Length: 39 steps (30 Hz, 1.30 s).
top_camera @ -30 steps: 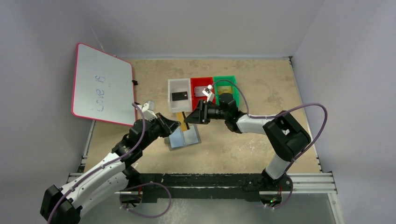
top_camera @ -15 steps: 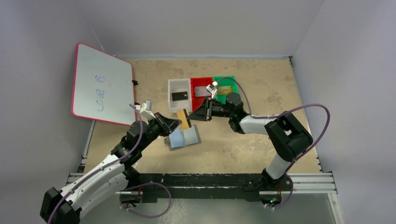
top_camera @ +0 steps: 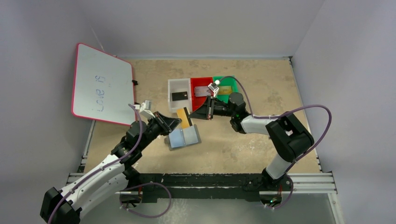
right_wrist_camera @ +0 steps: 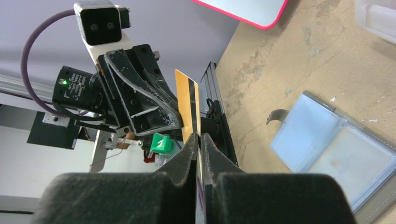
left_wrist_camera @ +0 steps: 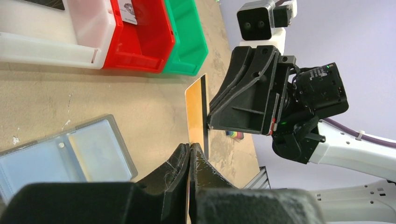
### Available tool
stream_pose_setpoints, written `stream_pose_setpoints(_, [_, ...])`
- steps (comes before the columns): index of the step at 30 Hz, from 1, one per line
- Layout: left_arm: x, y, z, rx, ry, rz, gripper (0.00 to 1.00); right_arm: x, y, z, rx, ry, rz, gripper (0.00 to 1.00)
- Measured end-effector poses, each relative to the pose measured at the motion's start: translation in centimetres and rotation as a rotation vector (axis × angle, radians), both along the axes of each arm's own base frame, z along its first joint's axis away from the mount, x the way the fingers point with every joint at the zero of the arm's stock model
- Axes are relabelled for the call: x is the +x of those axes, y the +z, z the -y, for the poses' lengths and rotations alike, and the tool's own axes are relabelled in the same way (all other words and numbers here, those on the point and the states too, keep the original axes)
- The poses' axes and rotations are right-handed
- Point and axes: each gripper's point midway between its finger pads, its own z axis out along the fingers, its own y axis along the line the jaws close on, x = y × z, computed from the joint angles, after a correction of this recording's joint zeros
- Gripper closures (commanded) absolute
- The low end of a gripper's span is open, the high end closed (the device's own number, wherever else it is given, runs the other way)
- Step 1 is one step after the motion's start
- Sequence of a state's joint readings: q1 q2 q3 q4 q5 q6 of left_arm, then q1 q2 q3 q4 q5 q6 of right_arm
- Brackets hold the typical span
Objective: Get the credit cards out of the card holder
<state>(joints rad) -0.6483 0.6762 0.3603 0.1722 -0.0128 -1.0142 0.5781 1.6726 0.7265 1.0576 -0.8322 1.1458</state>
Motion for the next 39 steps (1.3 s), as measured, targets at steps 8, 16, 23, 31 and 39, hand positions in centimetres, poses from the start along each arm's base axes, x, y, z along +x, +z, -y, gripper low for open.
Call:
stream_pose_setpoints(8, [0.0, -0.7, -0.2, -0.003, 0.012, -0.025, 0.77, -0.4, 0.4, 0.0, 0.013, 0.022, 0.009, 1.0])
stream_pose_setpoints(16, [-0.1, -0.8, -0.4, -0.002, 0.023, -0.03, 0.51, -0.5, 0.1, 0.1, -0.013, 0.011, 0.01, 1.0])
stream_pose_setpoints(23, [-0.1, -1.1, -1.8, 0.031, 0.082, -0.037, 0.47, 1.1, -0.2, 1.2, -0.129, -0.088, 0.061, 1.0])
stream_pose_setpoints(31, [0.2, -1.3, -2.7, 0.098, 0.12, -0.052, 0.47, 4.3, 0.6, 4.3, -0.3, -0.293, 0.225, 1.0])
stream_pose_setpoints(39, [0.1, -2.0, -3.1, 0.133, 0.123, -0.067, 0.47, 8.3, 3.6, 10.2, -0.592, -0.536, 0.694, 1.0])
